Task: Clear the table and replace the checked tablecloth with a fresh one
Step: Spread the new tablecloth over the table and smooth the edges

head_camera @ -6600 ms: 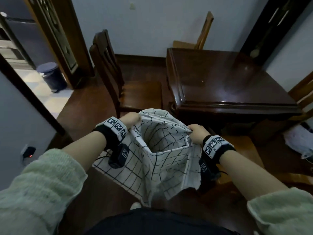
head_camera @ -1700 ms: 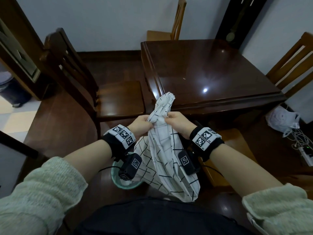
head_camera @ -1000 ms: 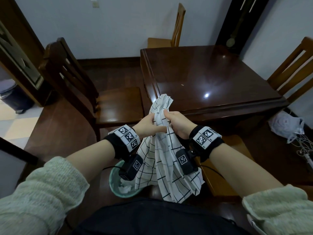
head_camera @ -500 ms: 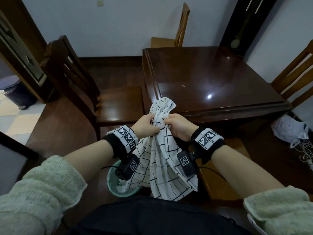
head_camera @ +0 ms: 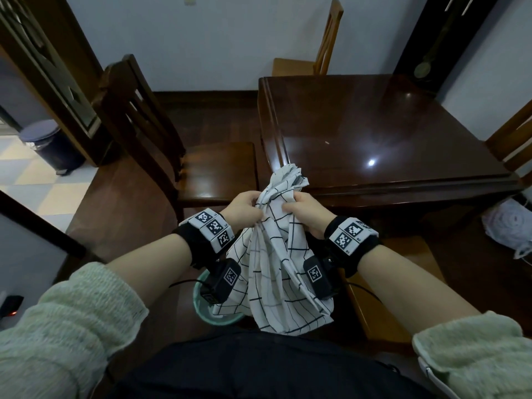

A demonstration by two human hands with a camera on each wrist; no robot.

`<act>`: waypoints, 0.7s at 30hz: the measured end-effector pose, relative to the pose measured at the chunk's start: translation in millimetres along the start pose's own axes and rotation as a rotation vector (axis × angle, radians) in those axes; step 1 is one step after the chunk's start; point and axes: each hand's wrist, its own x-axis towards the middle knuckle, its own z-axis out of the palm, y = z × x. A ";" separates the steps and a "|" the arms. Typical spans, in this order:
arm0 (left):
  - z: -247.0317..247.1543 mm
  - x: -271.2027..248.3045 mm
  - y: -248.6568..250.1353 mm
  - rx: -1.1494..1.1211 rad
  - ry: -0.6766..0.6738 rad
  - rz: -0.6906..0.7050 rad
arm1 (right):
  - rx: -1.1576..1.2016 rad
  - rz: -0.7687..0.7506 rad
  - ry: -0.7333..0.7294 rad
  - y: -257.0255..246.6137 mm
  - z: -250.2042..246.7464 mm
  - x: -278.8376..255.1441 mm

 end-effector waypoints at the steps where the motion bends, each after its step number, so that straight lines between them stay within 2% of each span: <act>1: -1.2 -0.5 -0.7 -0.016 0.017 -0.007 | -0.025 0.004 -0.065 -0.8 0.6 -3.4; 4: -0.9 -1.1 -1.4 -0.075 0.075 -0.029 | -0.161 0.023 -0.188 2.0 4.3 -10.5; 8: 4.4 -3.4 -4.9 -0.128 0.129 -0.051 | -0.207 -0.061 -0.127 6.9 9.9 -12.4; 11: 3.9 -6.4 -5.8 -0.204 0.104 -0.072 | -0.141 -0.086 -0.102 9.2 8.4 -17.1; 13: 0.8 -7.8 -7.1 -0.267 0.044 -0.090 | -0.073 -0.077 -0.076 10.9 6.5 -18.8; 16: -5.1 -9.3 -12.6 -0.310 -0.119 -0.085 | 0.040 -0.061 -0.054 11.8 7.5 -19.8; 19: -8.2 -15.9 -13.5 -0.234 -0.282 -0.081 | 0.072 -0.033 -0.057 8.3 10.6 -21.6; 21: -9.9 -22.1 -12.3 -0.142 -0.332 -0.112 | 0.082 -0.024 -0.068 5.4 14.7 -24.0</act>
